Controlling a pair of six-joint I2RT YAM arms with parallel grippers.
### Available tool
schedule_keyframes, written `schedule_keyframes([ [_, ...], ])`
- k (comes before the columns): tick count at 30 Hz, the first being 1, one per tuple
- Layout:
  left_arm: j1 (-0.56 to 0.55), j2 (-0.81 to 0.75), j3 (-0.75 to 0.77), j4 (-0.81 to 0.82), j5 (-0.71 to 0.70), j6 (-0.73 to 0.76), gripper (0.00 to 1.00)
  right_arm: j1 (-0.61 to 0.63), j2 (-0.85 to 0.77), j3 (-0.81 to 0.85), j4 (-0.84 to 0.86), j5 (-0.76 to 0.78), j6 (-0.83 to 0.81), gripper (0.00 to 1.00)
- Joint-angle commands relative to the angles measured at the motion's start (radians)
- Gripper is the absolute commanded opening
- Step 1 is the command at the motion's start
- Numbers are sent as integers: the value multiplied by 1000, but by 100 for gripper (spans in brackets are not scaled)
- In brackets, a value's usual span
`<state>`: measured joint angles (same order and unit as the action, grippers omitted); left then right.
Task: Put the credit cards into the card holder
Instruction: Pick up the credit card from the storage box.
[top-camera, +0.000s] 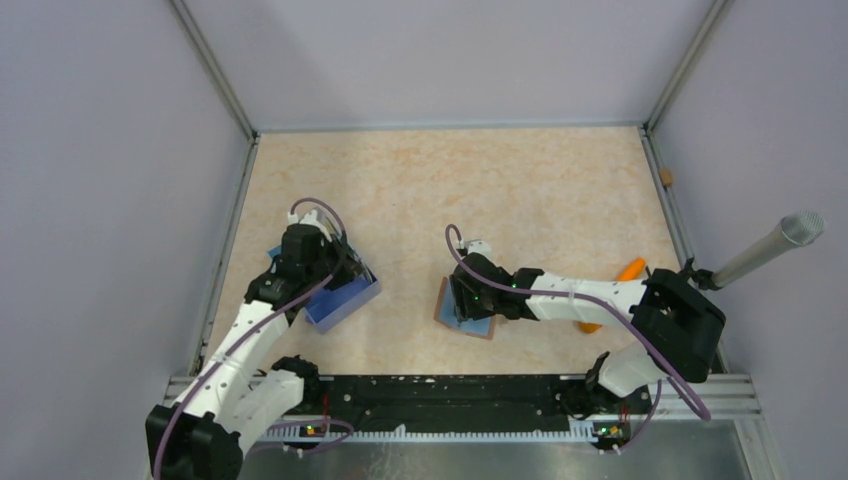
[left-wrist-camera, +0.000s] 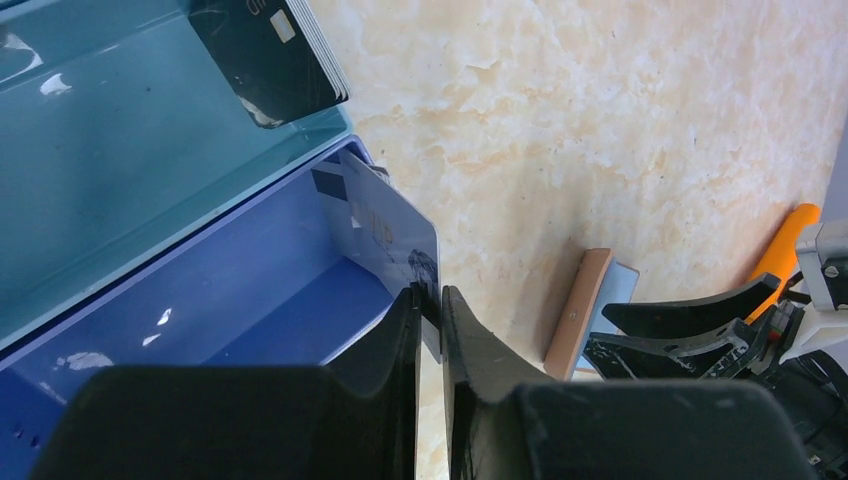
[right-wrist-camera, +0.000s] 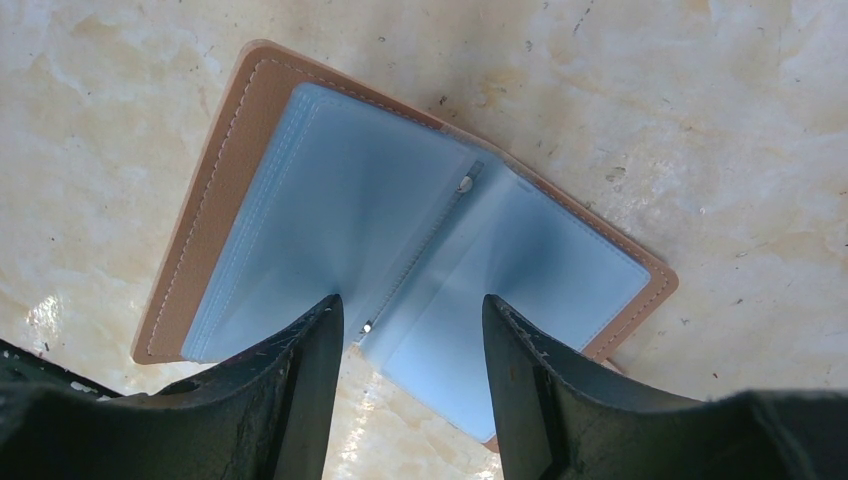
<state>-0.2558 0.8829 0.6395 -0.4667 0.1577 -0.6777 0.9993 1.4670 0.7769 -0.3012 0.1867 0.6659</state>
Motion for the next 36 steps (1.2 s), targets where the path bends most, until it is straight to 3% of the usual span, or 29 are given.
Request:
schedule_keyframes([
  [1,4,-33,67,-39,-42,31,14,6,-16,20,1,15,5,52],
  [16,4,-53,132,-172,-148,97,7,7,-20,30,-12,20,5,52],
  [20,4,-60,143,-210,-217,117,0,6,-25,39,-22,23,3,52],
  [36,4,-192,180,-288,-351,173,0,7,-78,70,-91,73,-11,54],
])
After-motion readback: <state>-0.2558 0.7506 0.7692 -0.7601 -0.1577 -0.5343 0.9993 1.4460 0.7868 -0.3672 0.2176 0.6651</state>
